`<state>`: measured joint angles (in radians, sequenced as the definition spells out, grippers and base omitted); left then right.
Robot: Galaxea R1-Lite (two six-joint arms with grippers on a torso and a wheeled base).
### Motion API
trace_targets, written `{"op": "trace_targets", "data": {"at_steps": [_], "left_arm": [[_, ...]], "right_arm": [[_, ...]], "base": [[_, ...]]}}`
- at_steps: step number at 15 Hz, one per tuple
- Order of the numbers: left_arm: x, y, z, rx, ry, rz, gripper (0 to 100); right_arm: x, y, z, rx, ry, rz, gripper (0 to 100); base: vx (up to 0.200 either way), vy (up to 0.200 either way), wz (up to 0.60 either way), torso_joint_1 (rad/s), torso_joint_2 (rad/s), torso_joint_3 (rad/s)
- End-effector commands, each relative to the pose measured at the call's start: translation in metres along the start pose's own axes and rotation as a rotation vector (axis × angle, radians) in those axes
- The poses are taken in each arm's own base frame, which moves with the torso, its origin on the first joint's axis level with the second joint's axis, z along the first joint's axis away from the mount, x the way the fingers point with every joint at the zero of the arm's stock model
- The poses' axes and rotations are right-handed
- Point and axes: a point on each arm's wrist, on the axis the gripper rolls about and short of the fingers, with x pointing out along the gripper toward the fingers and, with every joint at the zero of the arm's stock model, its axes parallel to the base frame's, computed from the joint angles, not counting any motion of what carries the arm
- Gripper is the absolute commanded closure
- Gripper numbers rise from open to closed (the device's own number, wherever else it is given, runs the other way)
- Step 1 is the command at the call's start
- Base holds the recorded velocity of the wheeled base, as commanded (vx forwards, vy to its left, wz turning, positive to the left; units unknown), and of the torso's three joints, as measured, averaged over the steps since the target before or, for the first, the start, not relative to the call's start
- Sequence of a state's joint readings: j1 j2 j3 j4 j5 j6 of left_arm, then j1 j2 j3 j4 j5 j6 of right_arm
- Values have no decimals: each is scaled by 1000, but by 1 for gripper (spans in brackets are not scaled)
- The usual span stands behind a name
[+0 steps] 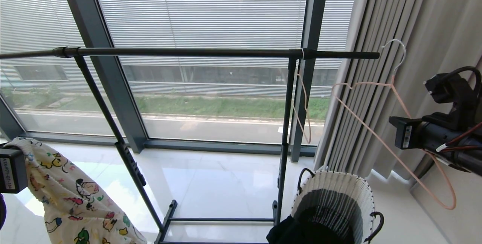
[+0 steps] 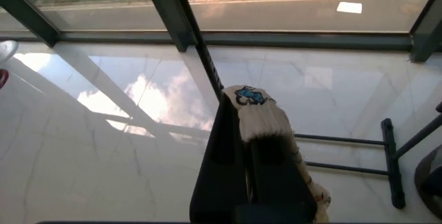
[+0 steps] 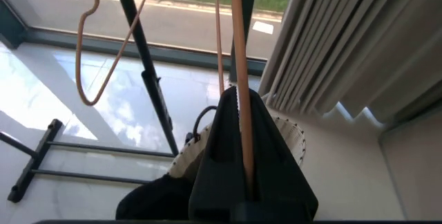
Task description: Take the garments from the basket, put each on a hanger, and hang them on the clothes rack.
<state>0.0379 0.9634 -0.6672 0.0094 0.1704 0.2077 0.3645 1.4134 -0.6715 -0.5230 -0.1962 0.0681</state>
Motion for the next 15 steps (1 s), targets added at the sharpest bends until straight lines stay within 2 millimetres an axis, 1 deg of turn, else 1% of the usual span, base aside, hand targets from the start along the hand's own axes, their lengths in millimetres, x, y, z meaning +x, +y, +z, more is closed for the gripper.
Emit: {"op": "trace_targets", "data": {"at_steps": [1,5,9,15], "left_arm": [[0,0,0,1,1,0,100],[4,0,1,-1,9,-2,100],[6,0,3,-3,-6,2,100],[6,0,3,9,-9,1,100]], "right_arm": [[-6,0,1,2,-12,4,100],[-16,-1,8,-25,-50,11,100],[-27,-1,14,-47,-90,23,100],[-39,-3,20,-45,-130,26,100]], "base": [[-200,0,0,2,2,2],[-200,0,0,2,5,1],[0,0,0,0,0,0],[0,200,0,10,3,-1]]}}
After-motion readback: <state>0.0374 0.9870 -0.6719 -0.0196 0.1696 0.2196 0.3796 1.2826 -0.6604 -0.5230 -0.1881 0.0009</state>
